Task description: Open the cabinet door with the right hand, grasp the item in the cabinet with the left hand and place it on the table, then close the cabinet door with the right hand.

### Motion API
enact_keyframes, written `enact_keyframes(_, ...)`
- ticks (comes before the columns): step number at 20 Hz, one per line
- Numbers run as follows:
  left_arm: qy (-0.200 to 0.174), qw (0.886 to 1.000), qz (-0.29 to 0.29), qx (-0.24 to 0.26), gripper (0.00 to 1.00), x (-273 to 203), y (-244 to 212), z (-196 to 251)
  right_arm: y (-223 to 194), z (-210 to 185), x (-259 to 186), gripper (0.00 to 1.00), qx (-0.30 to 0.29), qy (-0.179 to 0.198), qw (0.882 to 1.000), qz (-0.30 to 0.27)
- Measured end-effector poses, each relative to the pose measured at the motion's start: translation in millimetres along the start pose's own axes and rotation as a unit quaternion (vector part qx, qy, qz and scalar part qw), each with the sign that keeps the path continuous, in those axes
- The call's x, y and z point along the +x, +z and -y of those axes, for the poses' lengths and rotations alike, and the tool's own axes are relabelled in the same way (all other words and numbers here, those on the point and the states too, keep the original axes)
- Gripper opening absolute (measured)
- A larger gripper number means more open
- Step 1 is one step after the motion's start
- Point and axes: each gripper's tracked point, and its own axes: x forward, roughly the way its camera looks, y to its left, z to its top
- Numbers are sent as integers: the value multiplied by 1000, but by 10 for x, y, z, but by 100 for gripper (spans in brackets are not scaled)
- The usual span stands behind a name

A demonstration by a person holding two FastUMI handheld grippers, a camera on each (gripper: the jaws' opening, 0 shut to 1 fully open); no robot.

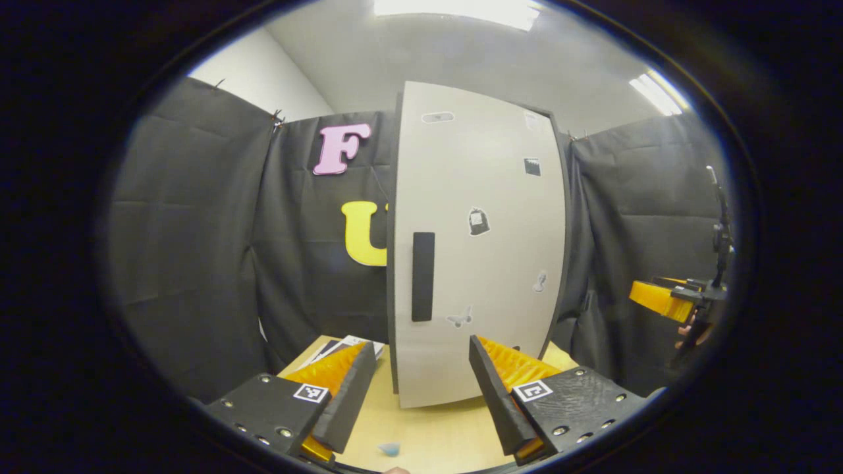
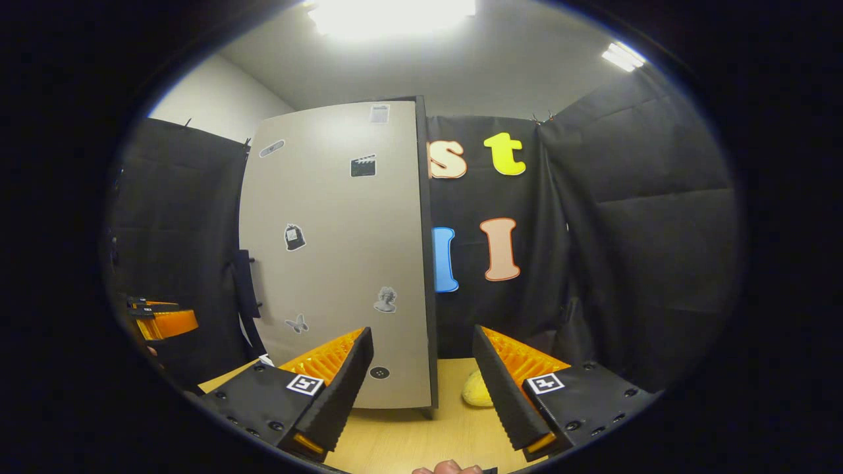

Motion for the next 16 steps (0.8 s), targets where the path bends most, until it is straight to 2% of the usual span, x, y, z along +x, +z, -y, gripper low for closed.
enact_keyframes(1,1,1000,7,-6,86,-9,49,85,-38,81,-24,96,-10,-16,1000,-3)
enact_keyframes(2,5,1000,15,-17,86,-37,83,150,-59,78,-51,96,-22,-13,1000,-1)
enact_keyframes(6,29,998,24,-57,86,-196,33,270,-149,-26,-77,96,-53,24,998,-3)
enact_keyframes(7,33,997,24,-58,86,-221,17,281,-192,-57,-126,93,-46,36,998,-7)
enact_keyframes(8,37,998,25,-51,86,-252,17,293,-216,-77,-164,96,-38,44,998,-10)
enact_keyframes(9,40,998,25,-43,85,-271,12,296,-237,-68,-191,94,-32,46,998,-14)
enact_keyframes(11,37,998,28,-31,86,-303,16,348,-276,-16,-209,98,-22,40,999,-23)
enact_keyframes(12,32,999,30,-30,86,-308,18,381,-293,8,-213,96,-18,36,999,-27)
enact_keyframes(16,14,999,28,-19,86,-273,-34,424,-410,60,-244,98,-17,17,999,-49)
